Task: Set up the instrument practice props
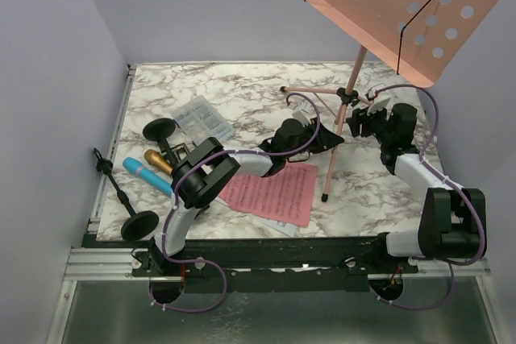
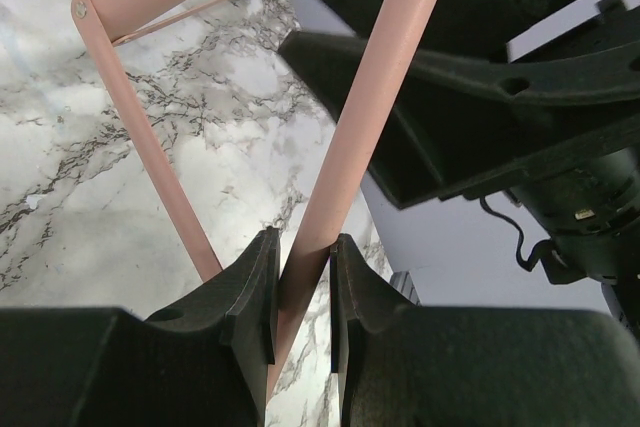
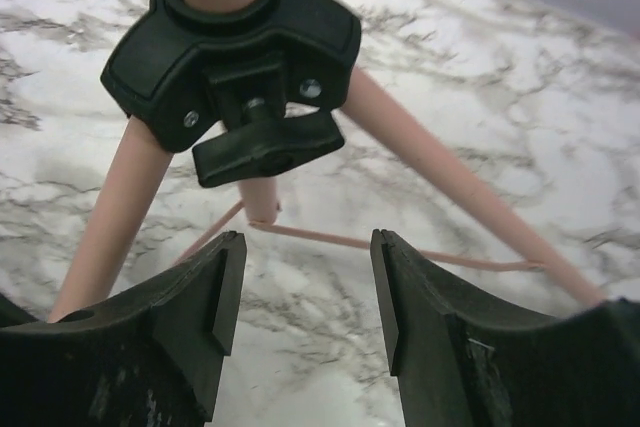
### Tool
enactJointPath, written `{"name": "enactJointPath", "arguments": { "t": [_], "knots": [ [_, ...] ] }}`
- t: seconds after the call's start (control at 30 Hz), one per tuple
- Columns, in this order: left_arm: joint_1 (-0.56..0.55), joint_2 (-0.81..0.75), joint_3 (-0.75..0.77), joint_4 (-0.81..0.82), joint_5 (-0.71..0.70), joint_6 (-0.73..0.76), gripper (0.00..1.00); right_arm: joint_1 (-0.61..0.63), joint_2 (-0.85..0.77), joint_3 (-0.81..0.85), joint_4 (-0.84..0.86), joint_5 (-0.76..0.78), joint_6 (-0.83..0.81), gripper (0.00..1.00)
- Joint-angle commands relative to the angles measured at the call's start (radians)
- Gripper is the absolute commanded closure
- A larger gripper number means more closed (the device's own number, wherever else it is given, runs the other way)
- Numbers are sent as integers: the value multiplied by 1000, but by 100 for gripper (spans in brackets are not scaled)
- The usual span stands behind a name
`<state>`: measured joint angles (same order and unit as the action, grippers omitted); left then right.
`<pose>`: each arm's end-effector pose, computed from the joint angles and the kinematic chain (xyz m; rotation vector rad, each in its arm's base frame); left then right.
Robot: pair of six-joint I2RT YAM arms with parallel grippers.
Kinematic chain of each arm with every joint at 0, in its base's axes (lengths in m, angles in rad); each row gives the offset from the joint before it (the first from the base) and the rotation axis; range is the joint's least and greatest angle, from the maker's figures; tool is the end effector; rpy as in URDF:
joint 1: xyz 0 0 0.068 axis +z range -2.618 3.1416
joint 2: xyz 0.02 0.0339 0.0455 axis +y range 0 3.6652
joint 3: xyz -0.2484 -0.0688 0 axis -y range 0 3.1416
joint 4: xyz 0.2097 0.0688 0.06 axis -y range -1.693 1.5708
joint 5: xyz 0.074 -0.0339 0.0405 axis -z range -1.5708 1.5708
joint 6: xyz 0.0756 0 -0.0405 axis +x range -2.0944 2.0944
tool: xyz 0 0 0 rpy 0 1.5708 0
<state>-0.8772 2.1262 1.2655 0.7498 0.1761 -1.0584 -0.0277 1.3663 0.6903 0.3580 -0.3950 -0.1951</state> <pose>0.2971 -0.3781 0.1882 -0.0230 1.9544 -1.5336 0.3079 0.0206 0.2274 -0.4216 1.8211 0.2191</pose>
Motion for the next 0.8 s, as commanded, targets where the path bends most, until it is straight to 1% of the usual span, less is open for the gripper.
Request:
{"name": "enactJointPath", "arguments": {
  "t": [0.0,0.07,0.23,0.3,0.37,0.5,0.57,0.67,0.77],
  "knots": [
    [-2,43,-58,-193,10,-57,100,-8,-37,7,131,15,-171,39],
    [-2,42,-55,-193,10,-55,100,-8,-51,0,142,-2,-199,39],
    [-2,49,-46,-193,15,-54,100,-6,-87,-21,196,-107,-257,41],
    [-2,50,-43,-193,17,-56,100,-6,-81,-19,218,-115,-256,41],
    [-2,51,-43,-193,17,-54,100,-5,-63,8,198,-140,-258,42],
    [-2,54,-41,-193,16,-55,100,0,-33,36,211,-125,-229,47],
    [-2,55,-38,-193,16,-55,100,0,-15,57,213,-82,-178,54],
    [-2,52,-40,-193,16,-55,100,0,23,103,141,-21,-45,67],
    [-2,49,-44,-193,16,-54,100,-3,35,70,159,-17,151,72]
  ]
}}
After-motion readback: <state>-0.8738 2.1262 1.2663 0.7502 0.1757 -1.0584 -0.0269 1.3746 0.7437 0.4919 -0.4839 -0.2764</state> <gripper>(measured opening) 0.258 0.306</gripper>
